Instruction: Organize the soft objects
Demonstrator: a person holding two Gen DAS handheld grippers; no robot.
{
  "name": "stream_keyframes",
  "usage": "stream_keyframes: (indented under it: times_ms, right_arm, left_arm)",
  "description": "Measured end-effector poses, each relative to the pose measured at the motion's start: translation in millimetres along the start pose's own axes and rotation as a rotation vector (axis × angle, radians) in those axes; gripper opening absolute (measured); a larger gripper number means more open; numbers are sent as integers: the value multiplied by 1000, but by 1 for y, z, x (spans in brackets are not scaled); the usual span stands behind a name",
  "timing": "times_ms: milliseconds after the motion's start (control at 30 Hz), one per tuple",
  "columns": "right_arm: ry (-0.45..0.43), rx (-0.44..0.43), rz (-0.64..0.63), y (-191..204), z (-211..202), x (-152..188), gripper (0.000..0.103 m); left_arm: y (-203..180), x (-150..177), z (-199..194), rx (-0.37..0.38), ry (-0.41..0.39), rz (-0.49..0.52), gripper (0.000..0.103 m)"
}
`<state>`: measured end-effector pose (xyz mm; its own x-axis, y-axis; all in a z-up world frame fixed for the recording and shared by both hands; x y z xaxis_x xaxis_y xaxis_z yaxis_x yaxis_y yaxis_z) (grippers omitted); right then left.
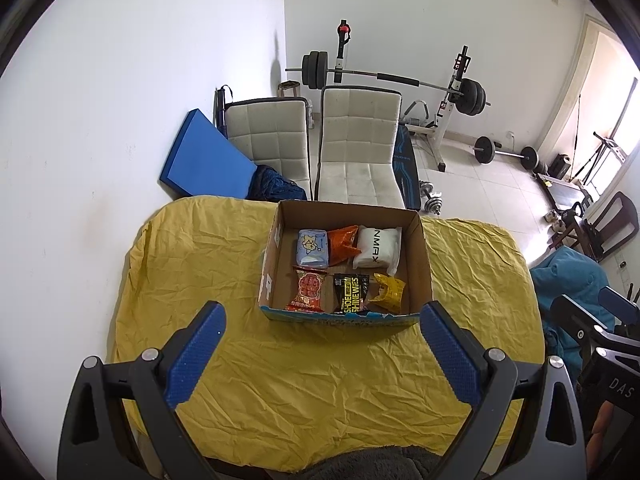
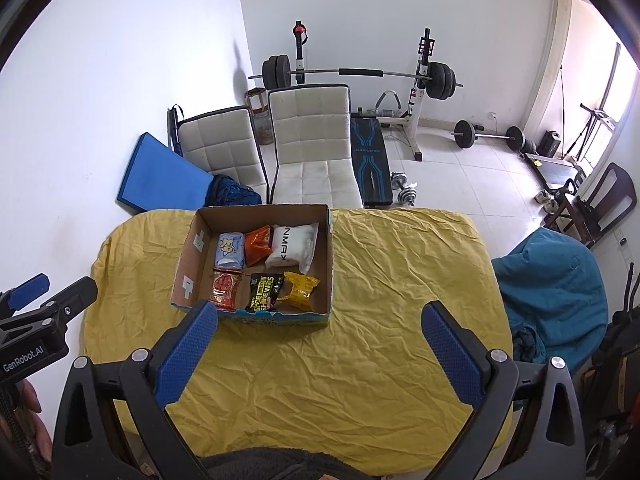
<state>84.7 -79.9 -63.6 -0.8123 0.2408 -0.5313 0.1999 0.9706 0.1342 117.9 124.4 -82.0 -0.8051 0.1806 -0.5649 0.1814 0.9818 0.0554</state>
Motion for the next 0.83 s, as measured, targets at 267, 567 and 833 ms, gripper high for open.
stream_keyframes:
  times_ms: [267, 567, 833]
  right_arm:
    - [7, 0, 2, -1, -2, 5, 103]
    - [-5, 5, 11, -6, -8, 7, 103]
    - [-8, 9, 13, -8, -9, 4, 103]
  left_arm:
    - [-1, 6, 0, 4, 4, -1, 100]
    - [-3, 8, 0, 5, 4, -1, 100]
    - [-9, 9, -2, 10, 2, 2, 100]
Point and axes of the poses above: each gripper's, at about its wrist camera, not at the fingertips, and z roughly the way its jaws point, y to its left, x to its underside, the point moved 9 cm from there along z, roughly the way its jaws point, and after that the axes turned 12 degrees about z, right-handed, at the moved point
